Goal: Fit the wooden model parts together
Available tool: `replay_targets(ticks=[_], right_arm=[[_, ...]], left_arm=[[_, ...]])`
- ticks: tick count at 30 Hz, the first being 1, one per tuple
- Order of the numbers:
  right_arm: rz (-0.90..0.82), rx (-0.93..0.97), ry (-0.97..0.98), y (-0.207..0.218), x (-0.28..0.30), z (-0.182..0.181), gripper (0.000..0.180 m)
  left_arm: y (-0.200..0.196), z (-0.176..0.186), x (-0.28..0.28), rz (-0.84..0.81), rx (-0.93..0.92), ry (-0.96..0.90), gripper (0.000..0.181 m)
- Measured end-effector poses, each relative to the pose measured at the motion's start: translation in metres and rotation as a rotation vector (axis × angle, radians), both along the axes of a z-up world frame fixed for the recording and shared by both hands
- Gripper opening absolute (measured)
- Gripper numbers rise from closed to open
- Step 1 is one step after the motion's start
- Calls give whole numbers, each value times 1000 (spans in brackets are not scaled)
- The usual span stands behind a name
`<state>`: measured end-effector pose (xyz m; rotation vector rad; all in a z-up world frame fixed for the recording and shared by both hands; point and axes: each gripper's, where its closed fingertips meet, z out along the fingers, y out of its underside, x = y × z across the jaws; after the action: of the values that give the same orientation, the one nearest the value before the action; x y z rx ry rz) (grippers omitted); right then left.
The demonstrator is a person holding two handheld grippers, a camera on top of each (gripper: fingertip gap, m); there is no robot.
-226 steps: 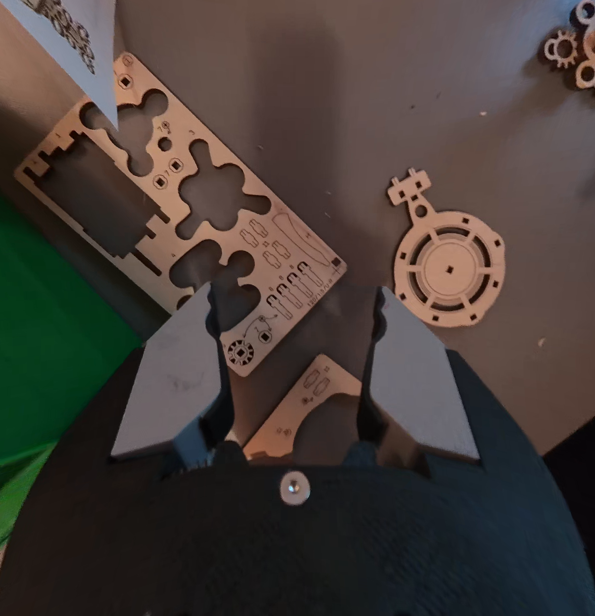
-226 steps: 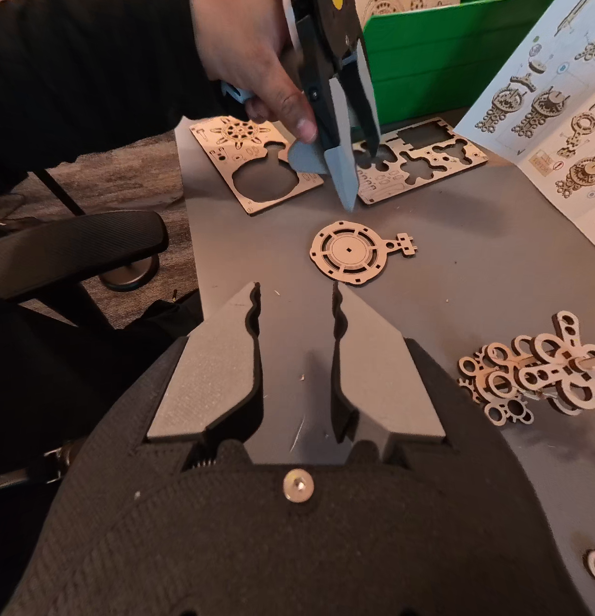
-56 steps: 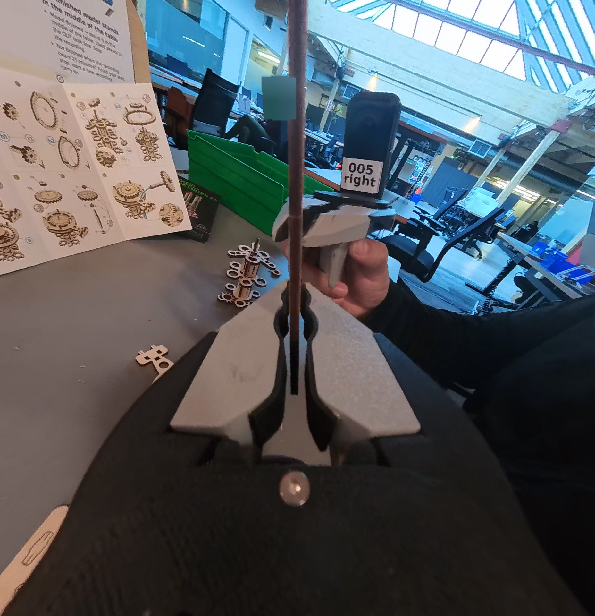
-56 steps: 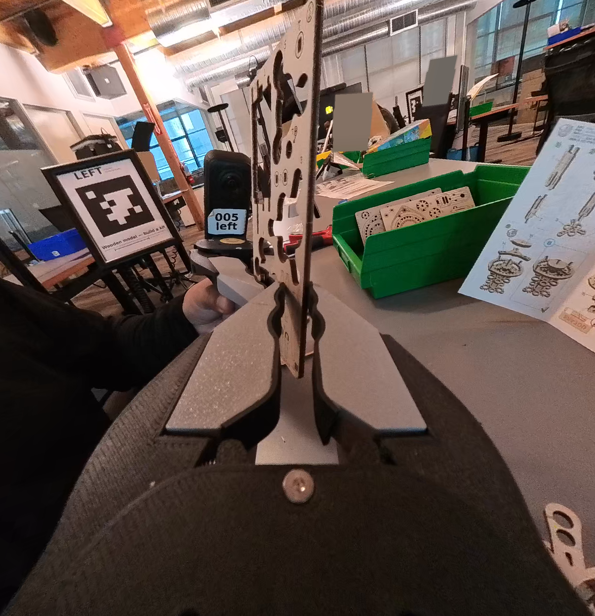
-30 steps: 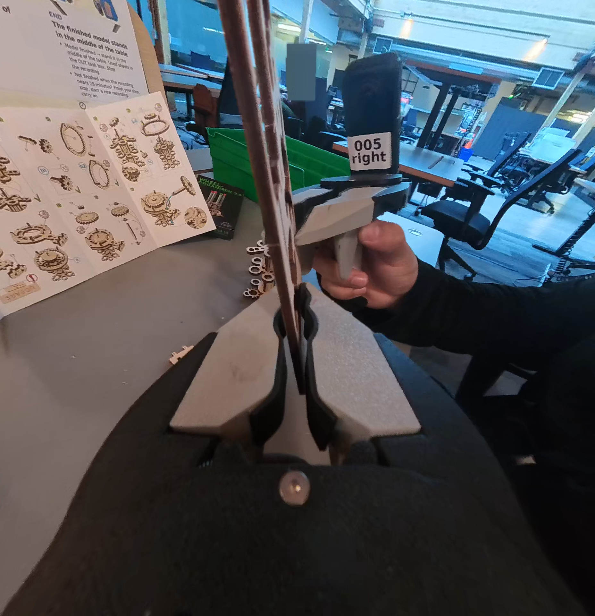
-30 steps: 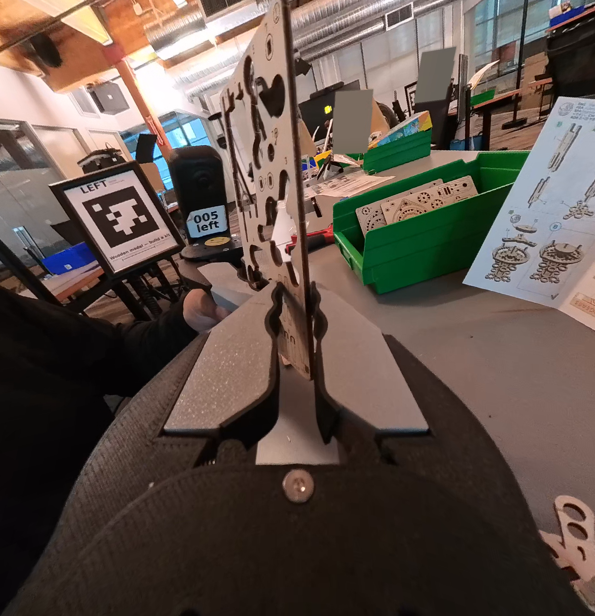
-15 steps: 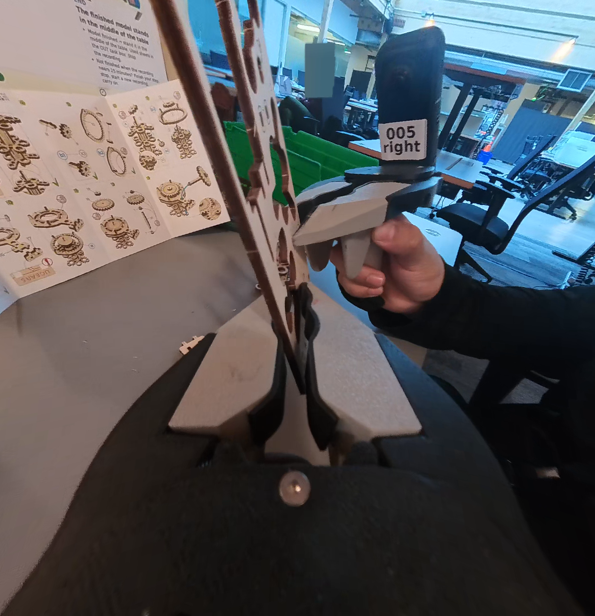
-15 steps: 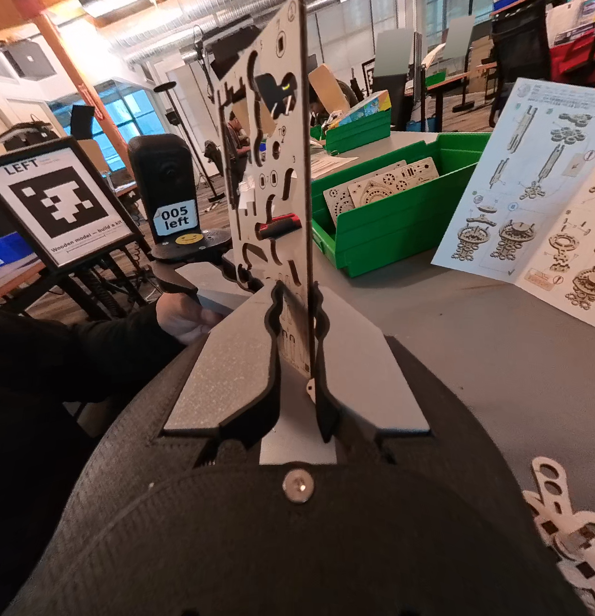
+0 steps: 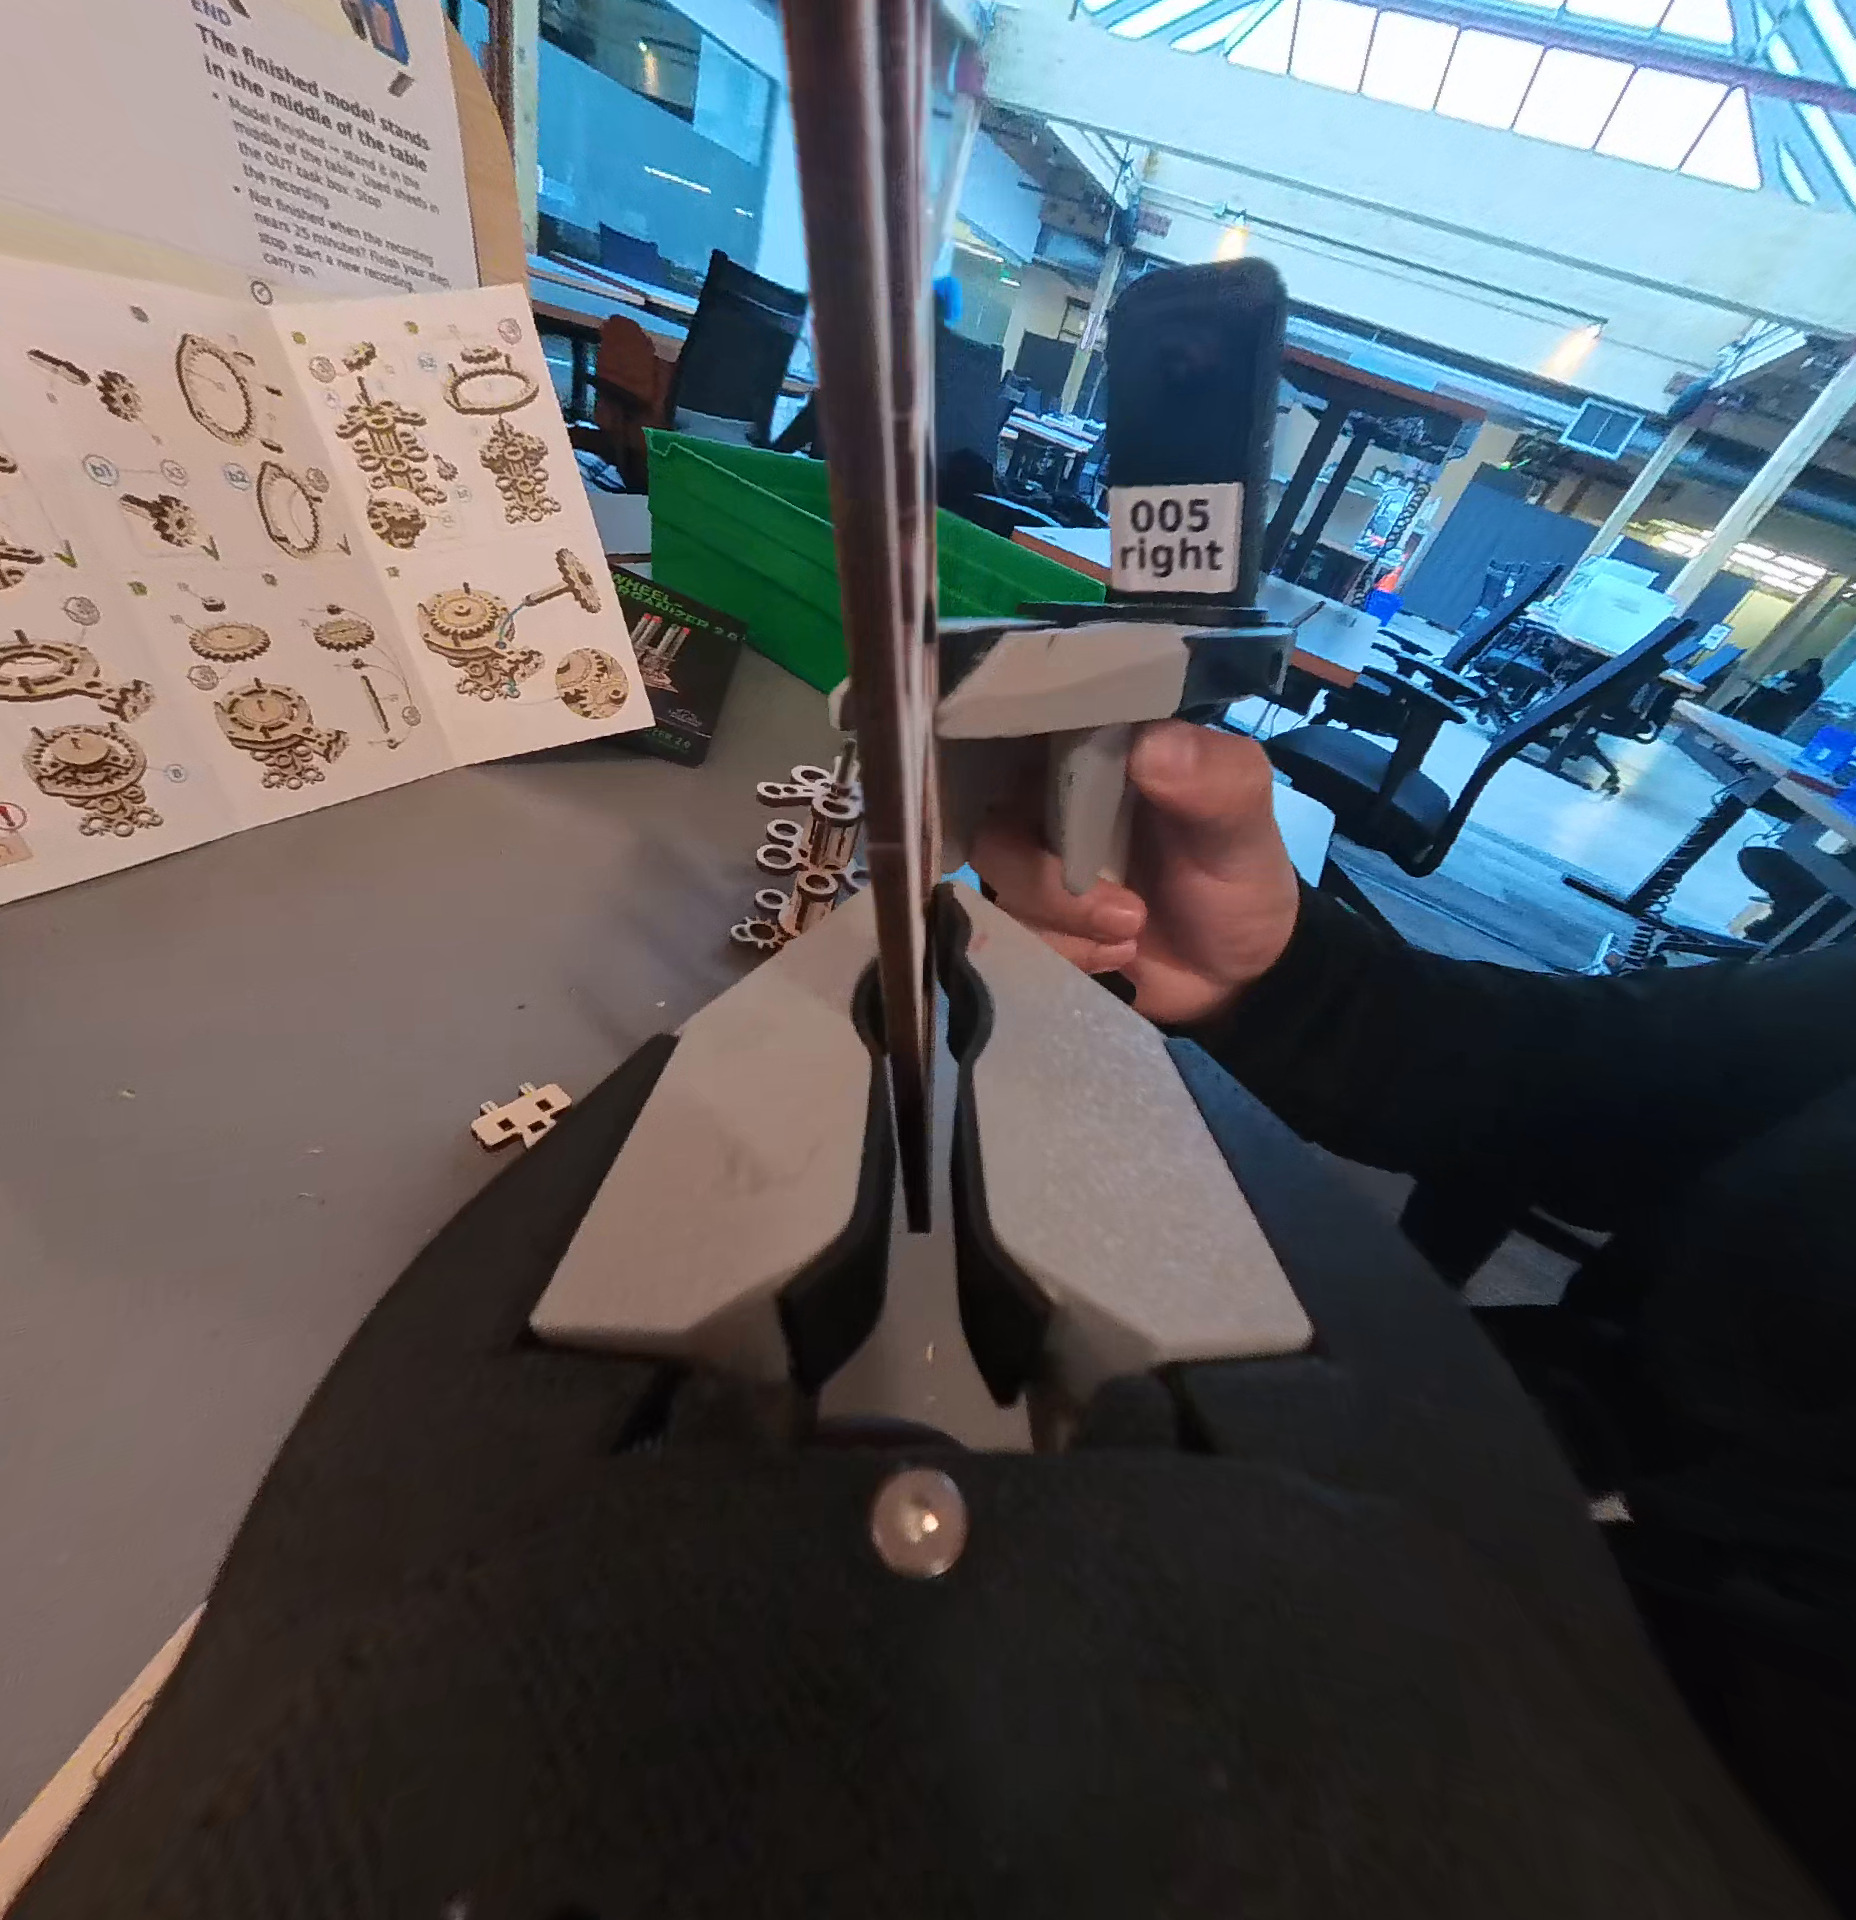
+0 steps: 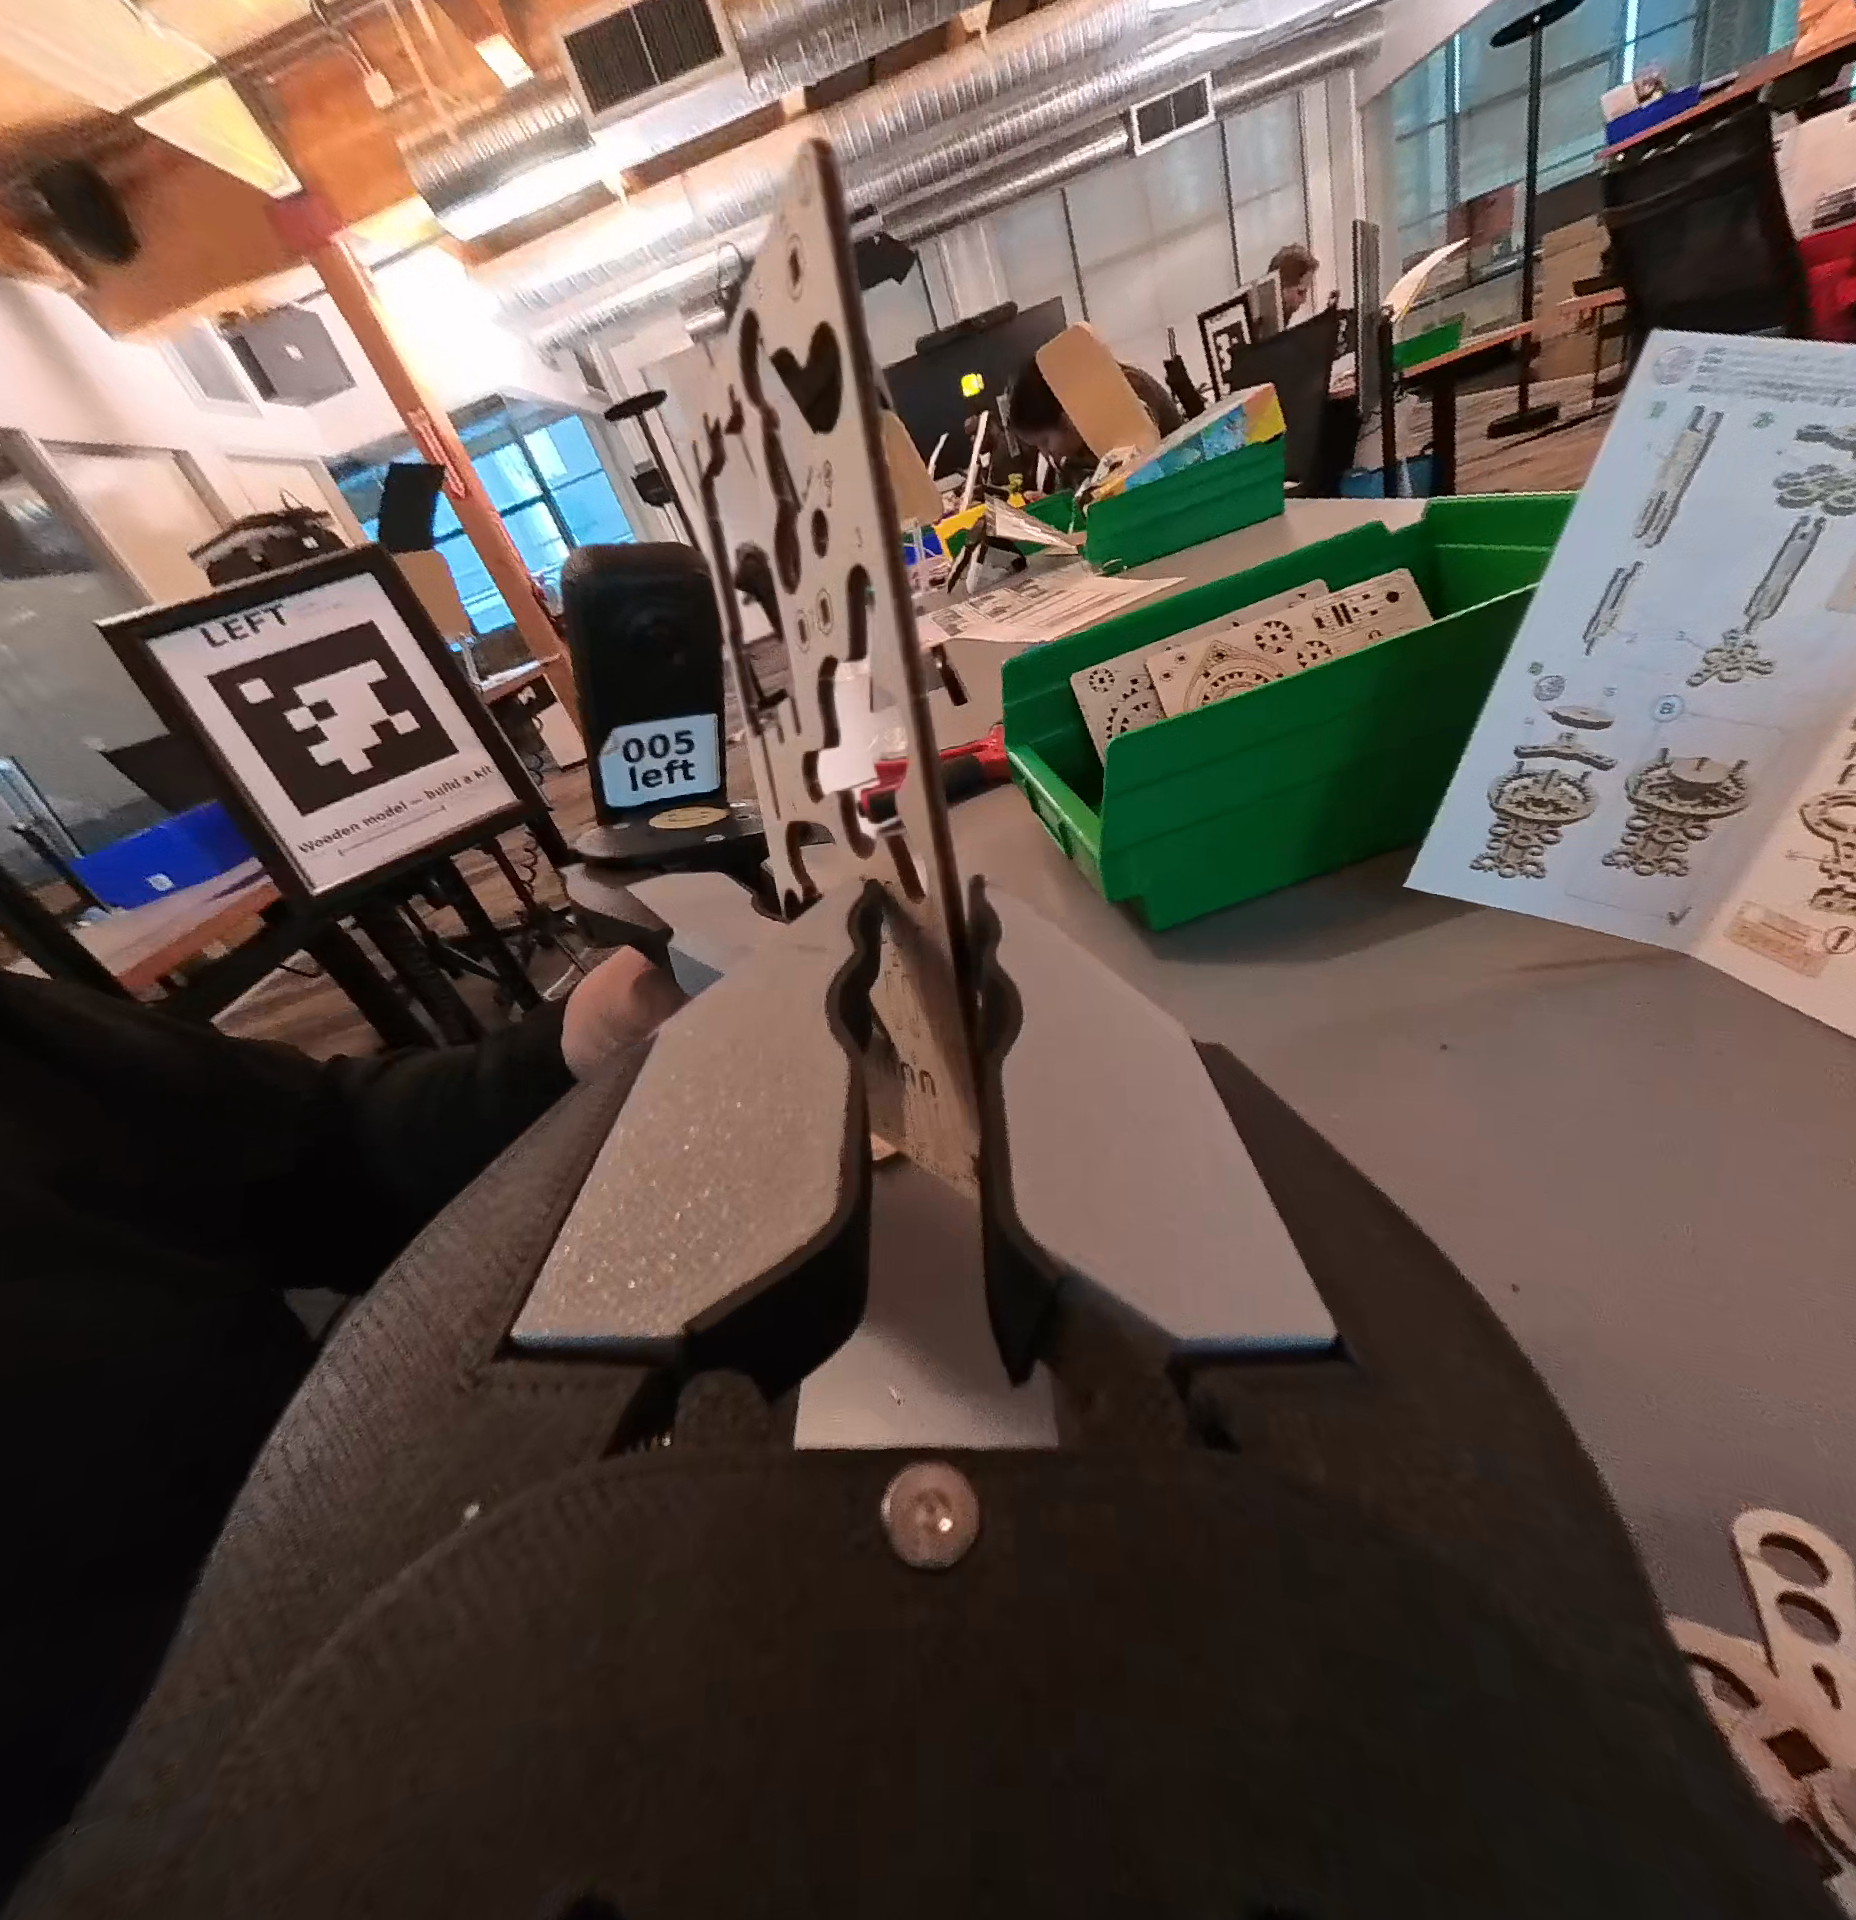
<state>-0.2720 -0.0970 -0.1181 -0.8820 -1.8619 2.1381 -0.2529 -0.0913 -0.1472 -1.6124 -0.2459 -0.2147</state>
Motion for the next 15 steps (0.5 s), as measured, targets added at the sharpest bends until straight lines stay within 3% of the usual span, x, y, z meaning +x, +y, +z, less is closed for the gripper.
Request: replay_targets(ticks=[15], right_arm=[[-27,71,89,-1,3,3,15]], left_arm=[[0,3,4,15,-38,53,1]])
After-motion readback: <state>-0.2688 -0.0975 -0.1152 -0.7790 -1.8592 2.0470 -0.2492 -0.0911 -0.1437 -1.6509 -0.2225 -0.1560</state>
